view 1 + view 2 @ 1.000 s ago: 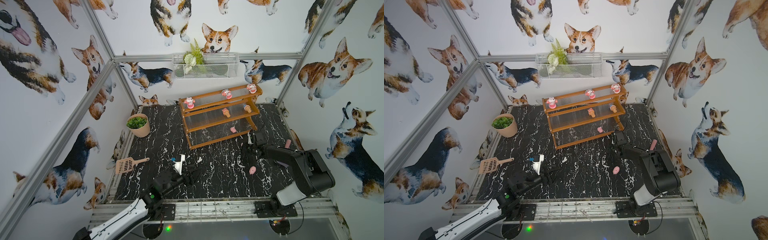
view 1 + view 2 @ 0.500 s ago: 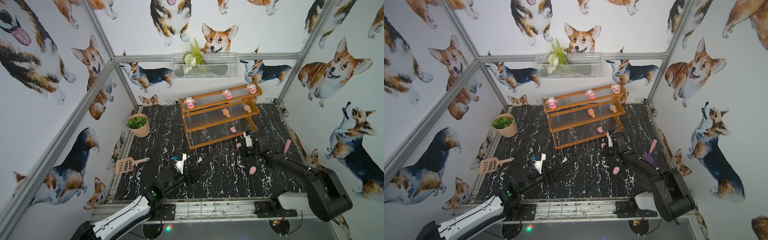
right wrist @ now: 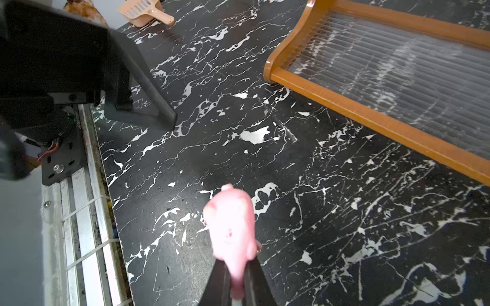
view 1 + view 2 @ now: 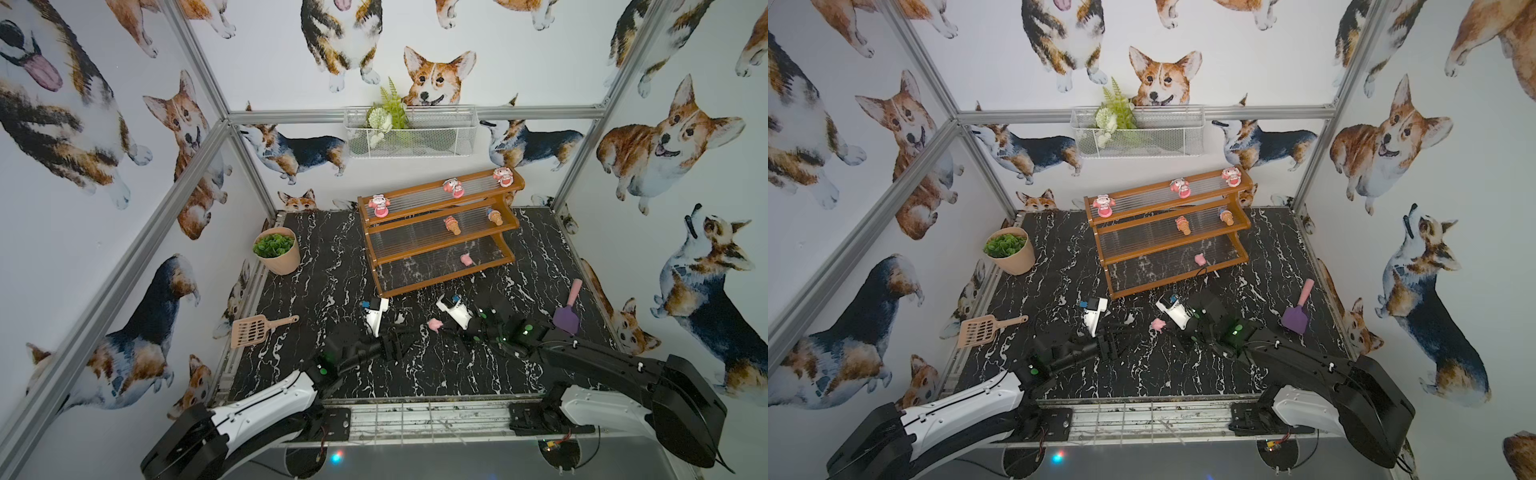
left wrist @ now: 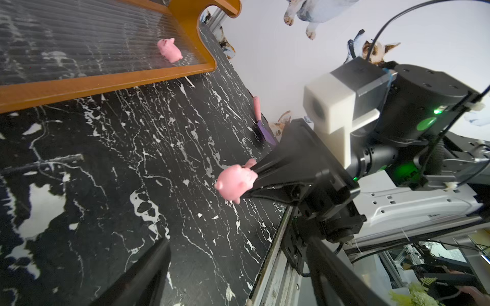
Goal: Organize plastic toys on shelves
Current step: Pick up the plastic toy at the center of the board, then place the plastic toy at the center of the board.
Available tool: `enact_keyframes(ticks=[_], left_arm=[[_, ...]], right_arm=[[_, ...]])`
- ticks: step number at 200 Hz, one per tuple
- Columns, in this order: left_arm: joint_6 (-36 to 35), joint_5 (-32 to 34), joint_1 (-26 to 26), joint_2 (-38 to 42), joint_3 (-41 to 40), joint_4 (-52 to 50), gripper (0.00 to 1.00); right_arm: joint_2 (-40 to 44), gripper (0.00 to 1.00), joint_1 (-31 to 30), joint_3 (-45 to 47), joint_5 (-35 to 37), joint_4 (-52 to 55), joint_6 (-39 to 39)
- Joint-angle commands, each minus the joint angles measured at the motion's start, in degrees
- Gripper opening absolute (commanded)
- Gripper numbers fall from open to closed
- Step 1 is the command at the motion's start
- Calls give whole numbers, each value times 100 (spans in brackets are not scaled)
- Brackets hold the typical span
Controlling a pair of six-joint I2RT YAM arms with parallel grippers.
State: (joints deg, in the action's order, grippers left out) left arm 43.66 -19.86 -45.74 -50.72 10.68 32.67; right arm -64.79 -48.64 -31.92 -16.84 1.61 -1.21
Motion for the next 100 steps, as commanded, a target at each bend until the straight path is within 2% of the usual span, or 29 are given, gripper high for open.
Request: enact_keyframes(ticks=[1,49,100], left_arm=[[-71,-300,12,-164,174,130,82],[25,-490,-5,-722,423,382,78],[184,-702,-106,-1172,558,794,69]], right_arm=[[20,13,-163,-73,-126,92,-271],[269,14,-370,-108,-81,104,-274],[475,14,-453,-69,-94,94,-248]])
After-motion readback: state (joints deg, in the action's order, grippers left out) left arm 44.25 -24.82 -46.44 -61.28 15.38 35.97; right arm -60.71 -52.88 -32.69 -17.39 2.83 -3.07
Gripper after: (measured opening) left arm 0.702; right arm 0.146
